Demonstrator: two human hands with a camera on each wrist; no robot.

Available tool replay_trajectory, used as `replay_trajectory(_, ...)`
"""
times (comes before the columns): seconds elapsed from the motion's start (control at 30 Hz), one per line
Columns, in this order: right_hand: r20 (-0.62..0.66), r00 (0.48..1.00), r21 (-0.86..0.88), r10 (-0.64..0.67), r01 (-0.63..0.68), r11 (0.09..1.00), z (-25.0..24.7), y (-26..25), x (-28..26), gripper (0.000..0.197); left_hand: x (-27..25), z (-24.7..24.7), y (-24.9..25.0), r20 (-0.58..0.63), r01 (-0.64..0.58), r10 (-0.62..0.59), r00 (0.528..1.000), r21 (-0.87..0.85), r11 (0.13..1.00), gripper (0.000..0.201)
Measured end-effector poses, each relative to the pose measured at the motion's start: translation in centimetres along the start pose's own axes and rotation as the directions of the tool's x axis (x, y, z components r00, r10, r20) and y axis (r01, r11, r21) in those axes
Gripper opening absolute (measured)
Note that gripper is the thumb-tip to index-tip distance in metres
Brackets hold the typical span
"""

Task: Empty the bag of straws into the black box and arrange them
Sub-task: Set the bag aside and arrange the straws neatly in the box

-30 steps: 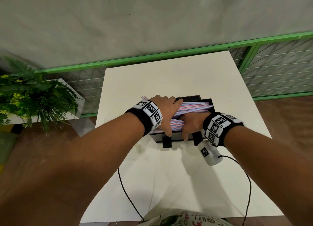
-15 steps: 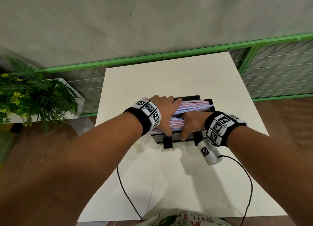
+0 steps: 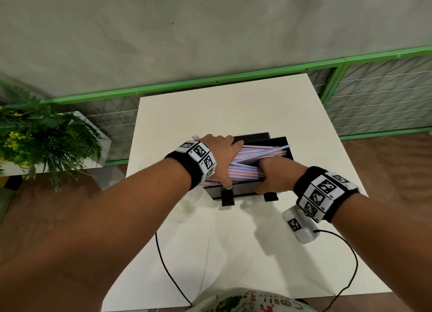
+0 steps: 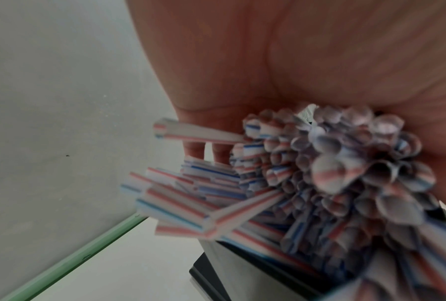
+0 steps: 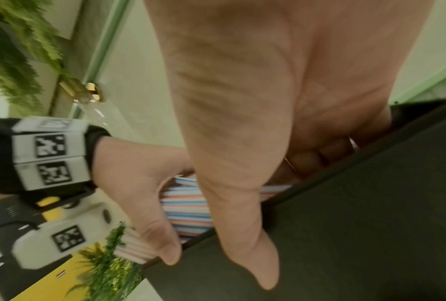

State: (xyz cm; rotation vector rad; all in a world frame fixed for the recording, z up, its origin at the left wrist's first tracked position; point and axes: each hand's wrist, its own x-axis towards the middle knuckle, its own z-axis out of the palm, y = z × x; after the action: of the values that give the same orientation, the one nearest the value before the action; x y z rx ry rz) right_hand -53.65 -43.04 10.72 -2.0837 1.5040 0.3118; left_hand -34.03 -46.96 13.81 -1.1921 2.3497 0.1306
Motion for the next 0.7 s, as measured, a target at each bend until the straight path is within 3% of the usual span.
replay_trajectory(0.13, -0.164, 0.985, -0.094, -0.047, 0.032, 0.995, -0.4, -0.1, -1.9, 0.031, 0.0, -0.2, 0.0, 0.005, 0.002, -0.002, 1.0, -0.005, 1.0, 0.135)
replay_trajectory(0.23, -0.319, 0.942, -0.165, -0.102, 0.051, 0.985, -0.5, -0.3, -3.4, 0.032, 0.0, -0.2, 0.1, 0.011, 0.009, -0.009, 1.0, -0.007, 1.0, 0.134)
replay_trajectory(0.3, -0.458, 0.877, -0.169, -0.144, 0.074, 0.983, -0.2, -0.1, -4.0, 0.03, 0.0, -0.1, 0.1, 0.004, 0.009, -0.009, 1.0, -0.004, 1.0, 0.134)
replay_trajectory(0.4, -0.63, 0.769, -0.021, -0.106, 0.12, 0.993, 0.5, 0.8, -3.5, 0.033, -0.1, 0.1, 0.0, -0.01, 0.0, 0.0, 1.0, -0.004, 1.0, 0.133)
replay_trajectory(0.47, -0.615, 0.786, 0.009, -0.063, 0.087, 0.996, 1.3, 1.6, -2.5, 0.046, 0.0, 0.2, -0.1, -0.017, -0.002, 0.002, 1.0, -0.003, 1.0, 0.133)
replay_trajectory(0.57, -0.532, 0.845, -0.007, -0.045, 0.048, 0.999, 2.7, 2.0, -0.9, 0.033, 0.0, 0.2, 0.0, -0.025, 0.0, 0.0, 1.0, 0.012, 1.0, 0.129)
replay_trajectory(0.7, -0.564, 0.822, -0.008, -0.078, 0.089, 0.996, 3.0, 0.9, 0.0, 0.025, -0.2, 0.4, -0.1, -0.048, -0.01, 0.012, 0.999, 0.047, 0.999, 0.111)
